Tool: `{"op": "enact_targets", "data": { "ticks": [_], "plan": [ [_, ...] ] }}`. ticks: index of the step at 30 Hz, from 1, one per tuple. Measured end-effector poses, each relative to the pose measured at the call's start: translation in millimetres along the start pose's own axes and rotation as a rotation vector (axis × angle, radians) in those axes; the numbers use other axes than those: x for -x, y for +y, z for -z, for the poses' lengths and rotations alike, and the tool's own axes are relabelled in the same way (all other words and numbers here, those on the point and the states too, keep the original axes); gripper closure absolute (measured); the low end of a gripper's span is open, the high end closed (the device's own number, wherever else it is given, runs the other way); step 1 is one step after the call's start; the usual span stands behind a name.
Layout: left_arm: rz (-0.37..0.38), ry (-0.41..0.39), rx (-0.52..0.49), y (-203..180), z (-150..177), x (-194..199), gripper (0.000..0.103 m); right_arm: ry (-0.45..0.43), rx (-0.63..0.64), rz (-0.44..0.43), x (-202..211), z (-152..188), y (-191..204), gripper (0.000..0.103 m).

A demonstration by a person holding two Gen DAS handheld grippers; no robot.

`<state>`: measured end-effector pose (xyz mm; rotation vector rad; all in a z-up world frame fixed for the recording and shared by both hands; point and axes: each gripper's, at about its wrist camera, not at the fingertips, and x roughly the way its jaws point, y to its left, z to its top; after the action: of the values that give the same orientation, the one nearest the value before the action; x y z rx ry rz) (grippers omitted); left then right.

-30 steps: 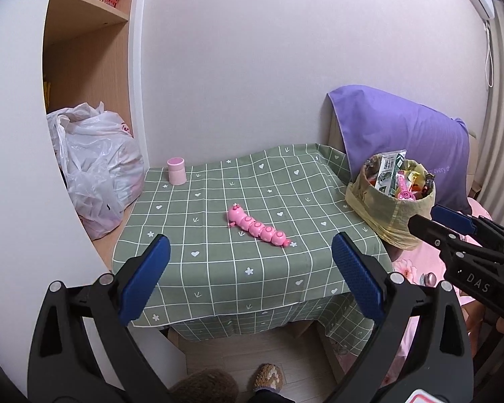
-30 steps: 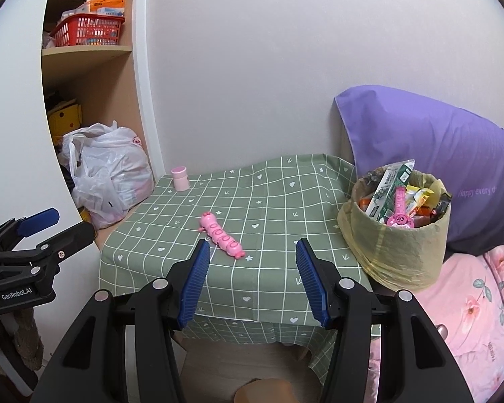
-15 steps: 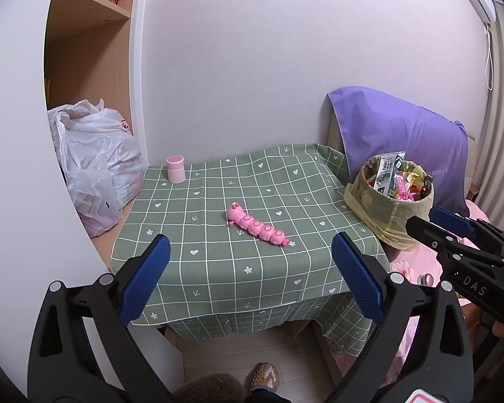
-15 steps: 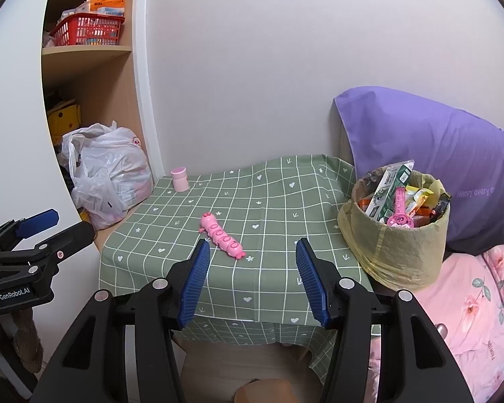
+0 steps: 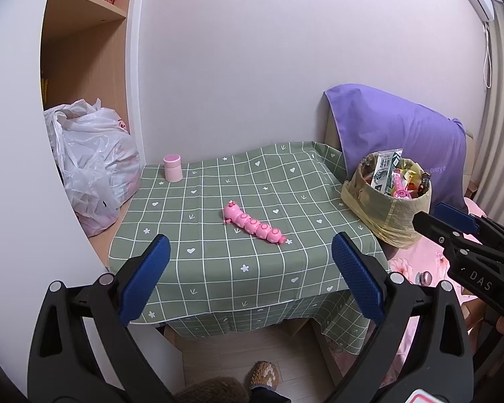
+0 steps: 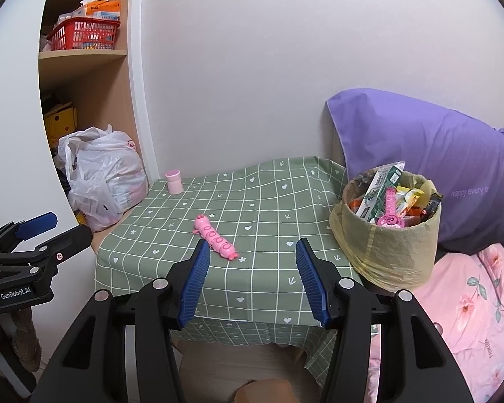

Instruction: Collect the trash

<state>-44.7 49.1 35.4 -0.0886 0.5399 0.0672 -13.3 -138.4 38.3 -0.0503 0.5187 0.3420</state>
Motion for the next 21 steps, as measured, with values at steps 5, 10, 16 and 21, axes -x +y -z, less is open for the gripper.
{"op": "enact_targets", "data": {
  "ticks": [5,10,16,21],
  "plan": [
    [0.002,0.010,0.008,1.0,0.6,-2.4,0.011,-0.002,-0.001,0.005,1.9,0.7,-1.8,0.053],
    [0.008,0.007,0.006,0.8,0.6,-2.9,0.011,-0.007,-0.002,0.013,4.0,0.6,-3.0,0.053],
    [0.013,0.007,0.001,-1.6,1.5,-1.4,0.011,-0.007,-0.003,0.014,4.8,0.8,-4.7,0.053],
    [0.015,0.006,-0.002,-2.2,1.3,-1.9,0.011,-0.005,-0.007,0.017,5.1,2.0,-6.2,0.053]
  ]
}}
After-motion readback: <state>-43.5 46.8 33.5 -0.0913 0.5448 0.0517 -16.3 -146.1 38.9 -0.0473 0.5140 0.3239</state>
